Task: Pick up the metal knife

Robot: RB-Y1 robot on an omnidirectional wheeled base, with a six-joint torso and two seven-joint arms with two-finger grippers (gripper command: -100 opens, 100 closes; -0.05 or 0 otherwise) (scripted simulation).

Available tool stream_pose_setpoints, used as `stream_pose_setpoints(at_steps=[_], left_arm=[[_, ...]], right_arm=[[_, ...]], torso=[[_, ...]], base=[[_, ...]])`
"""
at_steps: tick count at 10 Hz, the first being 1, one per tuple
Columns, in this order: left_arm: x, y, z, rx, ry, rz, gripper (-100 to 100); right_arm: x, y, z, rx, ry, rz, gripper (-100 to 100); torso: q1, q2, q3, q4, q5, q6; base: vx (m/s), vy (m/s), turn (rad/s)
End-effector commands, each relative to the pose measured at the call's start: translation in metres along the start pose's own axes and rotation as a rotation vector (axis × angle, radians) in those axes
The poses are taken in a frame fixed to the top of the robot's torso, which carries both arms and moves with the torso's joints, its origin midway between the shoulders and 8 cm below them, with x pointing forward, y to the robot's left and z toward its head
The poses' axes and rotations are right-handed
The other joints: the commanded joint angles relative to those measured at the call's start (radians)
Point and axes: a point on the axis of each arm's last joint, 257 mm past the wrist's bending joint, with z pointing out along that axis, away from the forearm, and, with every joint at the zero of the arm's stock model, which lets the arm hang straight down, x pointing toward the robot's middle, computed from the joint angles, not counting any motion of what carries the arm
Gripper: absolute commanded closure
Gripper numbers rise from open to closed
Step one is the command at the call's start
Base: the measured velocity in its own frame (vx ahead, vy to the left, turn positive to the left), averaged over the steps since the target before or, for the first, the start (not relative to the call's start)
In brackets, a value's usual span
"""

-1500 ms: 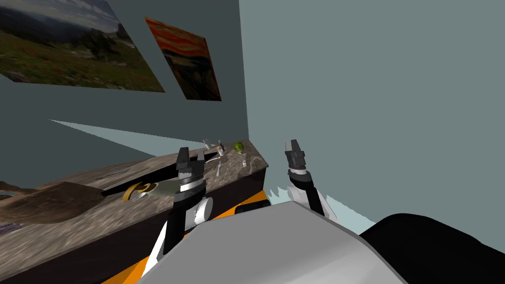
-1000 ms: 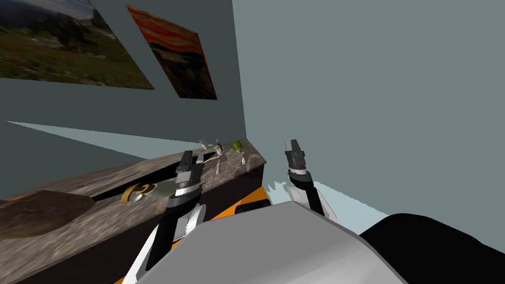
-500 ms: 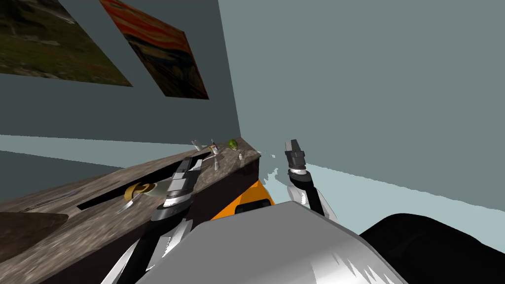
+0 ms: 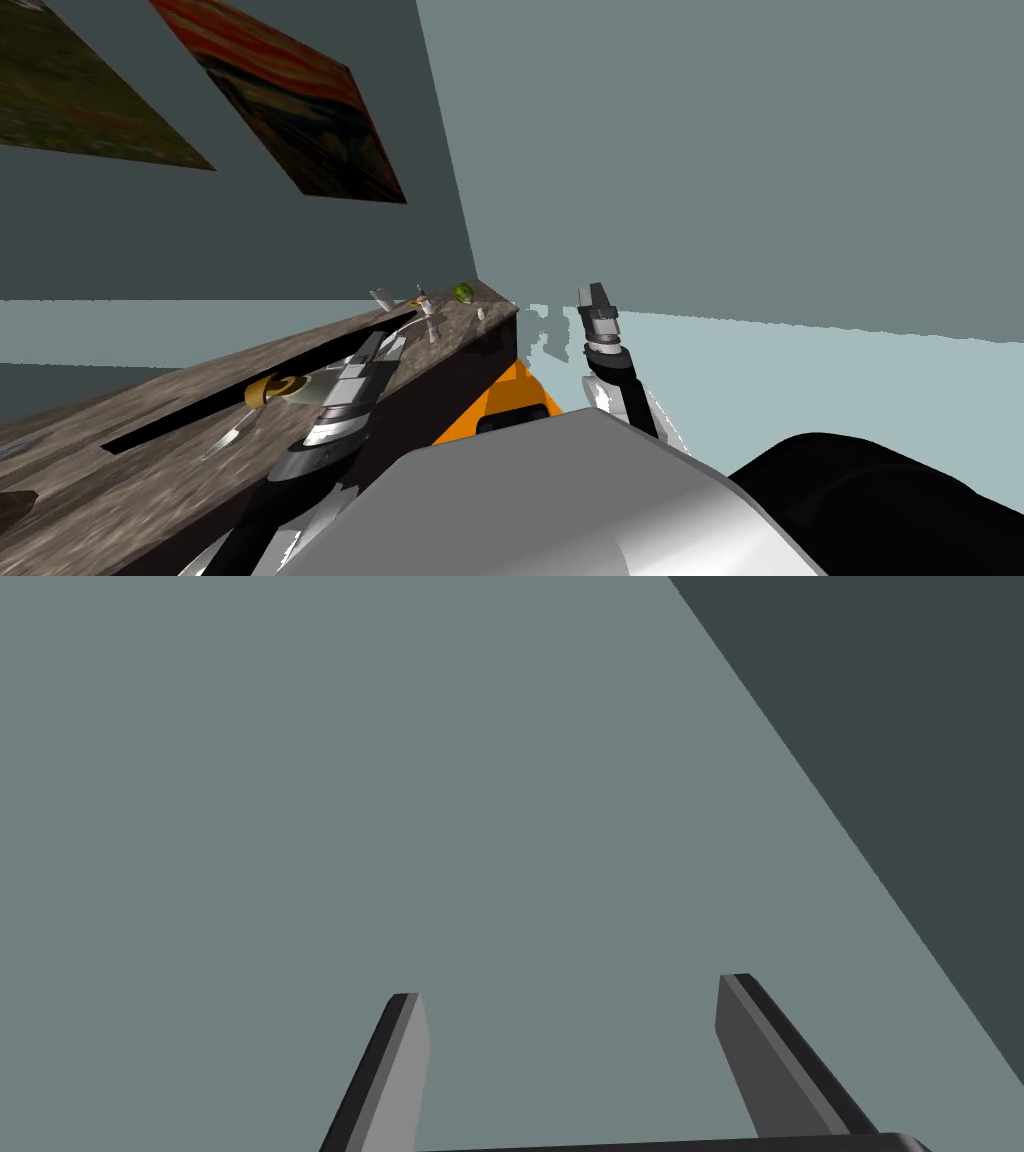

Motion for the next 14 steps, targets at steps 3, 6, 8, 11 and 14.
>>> stream_pose_setpoints(at_steps=[3, 6, 8, 11, 14], left_arm=[[-0.007, 0.024, -0.025, -0.121, 0.043, -0.02, -100], [-0.013, 0.044, -0.046, -0.225, 0.076, -0.047, -100], [-0.016, 0.058, -0.065, -0.305, 0.091, -0.062, -100], [-0.02, 0.071, -0.084, -0.388, 0.104, -0.078, -100], [-0.026, 0.093, -0.117, -0.531, 0.126, -0.112, -100]], right_arm=[[0.0, 0.0, 0.0, 0.0, 0.0, 0.0, 0], [0.0, 0.0, 0.0, 0.0, 0.0, 0.0, 0], [0.0, 0.0, 0.0, 0.0, 0.0, 0.0, 0], [0.0, 0.0, 0.0, 0.0, 0.0, 0.0, 0], [0.0, 0.0, 0.0, 0.0, 0.0, 0.0, 0]], torso=[[0.002, -0.001, -0.001, 0.0, 0.0, 0.001], [0.0, -0.005, -0.003, -0.001, 0.0, 0.0], [0.0, -0.007, -0.004, -0.001, 0.0, 0.0], [0.001, -0.007, -0.004, -0.002, 0.0, 0.001], [0.001, -0.009, -0.005, -0.002, 0.0, -0.001]], base=[[-0.107, 0.053, -0.291], [-0.068, 0.023, -0.256], [-0.051, 0.026, -0.231], [-0.048, 0.026, -0.232], [-0.027, 0.027, -0.256]])
